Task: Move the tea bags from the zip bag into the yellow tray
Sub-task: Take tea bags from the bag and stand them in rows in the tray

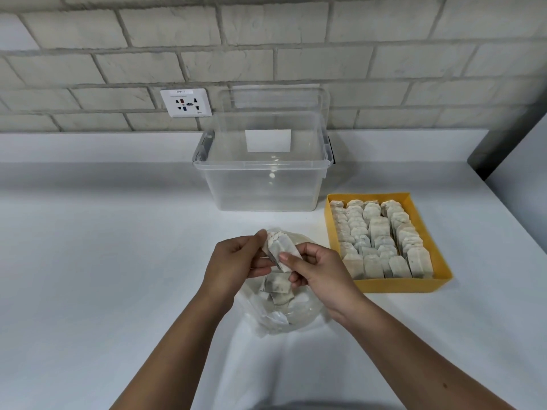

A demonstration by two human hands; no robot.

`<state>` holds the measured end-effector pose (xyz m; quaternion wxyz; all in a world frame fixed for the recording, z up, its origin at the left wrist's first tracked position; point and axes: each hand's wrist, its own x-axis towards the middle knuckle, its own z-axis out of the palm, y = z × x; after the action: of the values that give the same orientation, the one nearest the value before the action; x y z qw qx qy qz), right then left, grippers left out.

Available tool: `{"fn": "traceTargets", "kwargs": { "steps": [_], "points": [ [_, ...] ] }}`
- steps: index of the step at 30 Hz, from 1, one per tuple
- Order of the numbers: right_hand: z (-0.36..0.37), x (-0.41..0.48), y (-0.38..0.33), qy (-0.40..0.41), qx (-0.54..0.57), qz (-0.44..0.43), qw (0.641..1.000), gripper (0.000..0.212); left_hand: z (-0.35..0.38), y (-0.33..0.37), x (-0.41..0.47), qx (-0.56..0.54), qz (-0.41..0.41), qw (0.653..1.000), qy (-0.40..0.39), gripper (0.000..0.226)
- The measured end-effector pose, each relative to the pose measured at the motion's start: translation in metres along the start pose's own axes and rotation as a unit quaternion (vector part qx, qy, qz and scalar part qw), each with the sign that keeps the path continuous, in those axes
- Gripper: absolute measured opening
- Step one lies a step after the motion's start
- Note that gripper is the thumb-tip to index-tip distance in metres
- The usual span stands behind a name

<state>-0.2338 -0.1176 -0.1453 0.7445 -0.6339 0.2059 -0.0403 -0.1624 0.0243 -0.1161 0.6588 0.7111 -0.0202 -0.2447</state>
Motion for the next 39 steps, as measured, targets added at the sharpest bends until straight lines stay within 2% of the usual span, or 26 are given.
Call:
{"fn": "traceTargets", "kwargs": {
  "steps": [3,5,7,9,11,12,14,16,17,19,23,26,28,30,32,33,35,39],
  "points": [
    [0.001,0.002,0.001,0.005,-0.011,-0.005,1.000,0.017,0.000,0.000,0.000,0.028,0.034,0.999,0.006,0.022],
    [0.000,0.004,0.001,0.019,-0.024,-0.013,0.999,0.020,-0.003,-0.002,0.003,0.106,0.095,0.989,0.039,0.014],
    [-0.004,0.007,0.002,0.033,-0.043,-0.008,0.998,0.018,-0.010,-0.002,0.006,0.253,0.191,0.944,0.089,0.012],
    [-0.007,0.009,0.005,0.028,-0.077,0.006,0.997,0.011,-0.016,-0.002,0.008,0.361,0.240,0.895,0.107,0.014],
    [-0.008,0.010,0.010,0.005,-0.171,-0.007,0.985,0.005,-0.019,-0.005,0.012,0.376,0.239,0.890,0.094,0.016],
    [-0.008,0.010,0.012,-0.006,-0.256,-0.031,0.966,0.005,-0.019,-0.007,0.013,0.379,0.235,0.890,0.092,0.016],
    [-0.004,0.011,0.015,-0.031,-0.438,-0.084,0.895,0.018,-0.019,-0.012,0.015,0.394,0.230,0.885,0.095,0.018],
    [0.002,0.011,0.019,-0.060,-0.555,-0.100,0.824,0.035,-0.019,-0.015,0.016,0.397,0.228,0.884,0.096,0.019],
    [0.005,0.012,0.021,-0.070,-0.589,-0.098,0.799,0.040,-0.020,-0.017,0.016,0.395,0.226,0.885,0.096,0.020],
    [0.010,0.013,0.023,-0.072,-0.620,-0.095,0.776,0.043,-0.021,-0.018,0.017,0.389,0.219,0.890,0.095,0.020],
    [0.011,0.016,0.024,-0.054,-0.622,-0.130,0.770,0.031,-0.025,-0.018,0.017,0.363,0.209,0.903,0.093,0.018],
    [0.007,0.012,0.023,-0.041,-0.605,-0.151,0.781,0.024,-0.027,-0.016,0.017,0.341,0.187,0.915,0.103,0.018],
    [0.002,0.008,0.018,-0.027,-0.567,-0.152,0.809,0.019,-0.028,-0.014,0.016,0.325,0.177,0.922,0.114,0.018],
    [-0.005,0.006,0.011,-0.026,-0.476,-0.139,0.868,0.010,-0.027,-0.013,0.016,0.305,0.169,0.930,0.117,0.017],
    [-0.009,0.002,0.001,-0.039,-0.301,-0.085,0.949,0.007,-0.025,-0.013,0.017,0.263,0.154,0.946,0.107,0.016],
    [-0.010,0.001,-0.005,-0.045,-0.215,-0.051,0.974,0.006,-0.023,-0.012,0.017,0.231,0.143,0.958,0.096,0.015],
    [-0.011,-0.001,-0.012,-0.043,-0.114,0.000,0.992,0.007,-0.019,-0.010,0.014,0.173,0.120,0.975,0.066,0.015],
    [-0.012,0.002,-0.016,-0.010,-0.087,0.019,0.996,0.006,-0.008,-0.004,0.008,0.112,0.090,0.990,0.006,0.017]
  ]
}}
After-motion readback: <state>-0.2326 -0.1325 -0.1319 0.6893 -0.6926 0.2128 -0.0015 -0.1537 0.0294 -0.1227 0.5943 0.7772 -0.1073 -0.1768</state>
